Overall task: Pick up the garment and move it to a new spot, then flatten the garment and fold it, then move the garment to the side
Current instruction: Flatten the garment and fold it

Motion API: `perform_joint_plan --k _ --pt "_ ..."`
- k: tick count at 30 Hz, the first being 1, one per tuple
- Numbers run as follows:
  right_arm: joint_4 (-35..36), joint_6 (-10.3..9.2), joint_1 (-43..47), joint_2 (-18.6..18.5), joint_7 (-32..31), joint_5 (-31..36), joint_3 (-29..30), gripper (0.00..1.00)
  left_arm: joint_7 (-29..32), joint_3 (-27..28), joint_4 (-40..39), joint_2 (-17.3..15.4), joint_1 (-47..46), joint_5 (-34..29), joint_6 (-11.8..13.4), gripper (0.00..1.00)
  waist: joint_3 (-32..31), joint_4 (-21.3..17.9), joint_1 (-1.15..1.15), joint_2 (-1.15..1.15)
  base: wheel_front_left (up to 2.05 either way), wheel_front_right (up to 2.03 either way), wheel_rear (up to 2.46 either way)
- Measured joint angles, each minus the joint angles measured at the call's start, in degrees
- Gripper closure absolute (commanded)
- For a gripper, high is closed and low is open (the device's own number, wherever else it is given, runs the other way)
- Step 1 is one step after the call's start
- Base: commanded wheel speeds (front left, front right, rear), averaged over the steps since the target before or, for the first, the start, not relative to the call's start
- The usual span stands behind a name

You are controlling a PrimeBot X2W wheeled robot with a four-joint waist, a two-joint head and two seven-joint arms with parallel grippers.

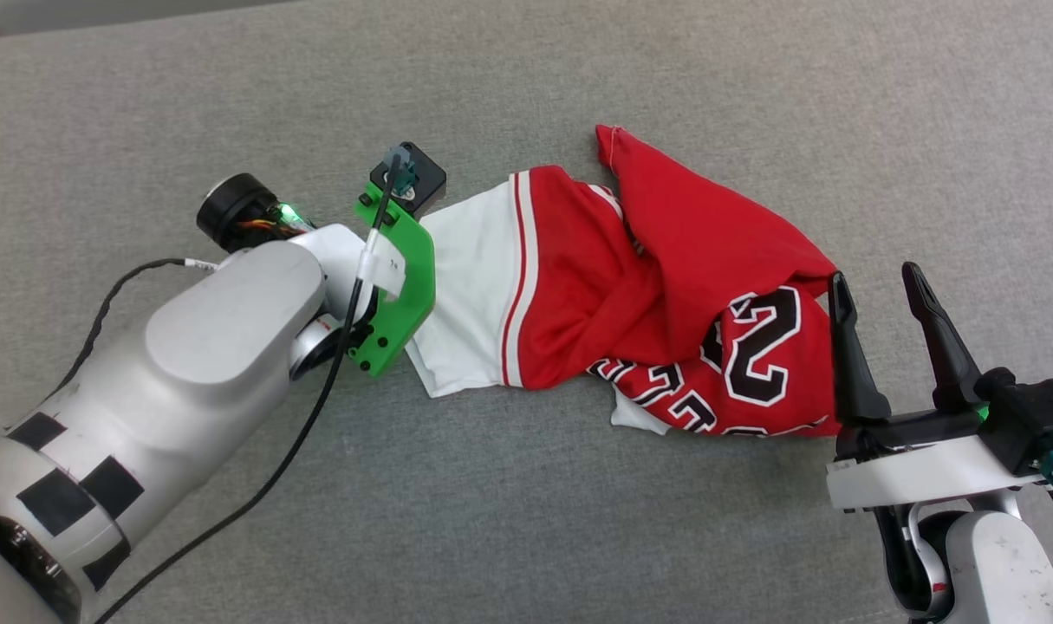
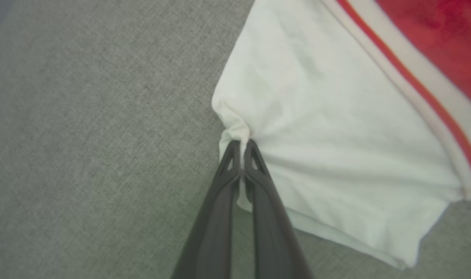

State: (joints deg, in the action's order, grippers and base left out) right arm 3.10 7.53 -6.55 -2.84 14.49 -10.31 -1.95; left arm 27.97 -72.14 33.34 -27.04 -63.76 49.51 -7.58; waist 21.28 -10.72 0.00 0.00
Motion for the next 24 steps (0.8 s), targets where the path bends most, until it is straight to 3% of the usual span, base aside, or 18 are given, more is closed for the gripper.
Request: perform_joint_plan --k 4,9,16,24 --pt "-0.1 0.0 0.4 0.0 0.0 0.2 0.4 0.0 -5.4 -0.6 -3.5 -1.9 0.9 0.9 0.0 1.0 -1.6 1.3 0.0 0.0 0.0 0.0 0.0" --pt "-0.2 0.0 1.5 0.0 0.0 1.0 0.8 0.0 -9.4 1.5 -6.6 -7.5 2.5 3.7 0.1 1.0 -3.7 3.6 0.0 0.0 0.0 0.0 0.0" --pt "-0.2 0.0 2.5 0.0 0.0 1.7 1.1 0.0 -10.4 4.3 -8.3 -15.1 8.0 8.2 3.3 1.0 -6.4 6.7 0.0 0.0 0.0 0.0 0.0" --pt "-0.4 0.0 3.1 0.0 0.0 2.1 0.8 0.0 -10.9 4.7 -4.5 -18.7 17.7 14.4 6.5 1.0 -8.5 7.8 0.0 0.0 0.0 0.0 0.0"
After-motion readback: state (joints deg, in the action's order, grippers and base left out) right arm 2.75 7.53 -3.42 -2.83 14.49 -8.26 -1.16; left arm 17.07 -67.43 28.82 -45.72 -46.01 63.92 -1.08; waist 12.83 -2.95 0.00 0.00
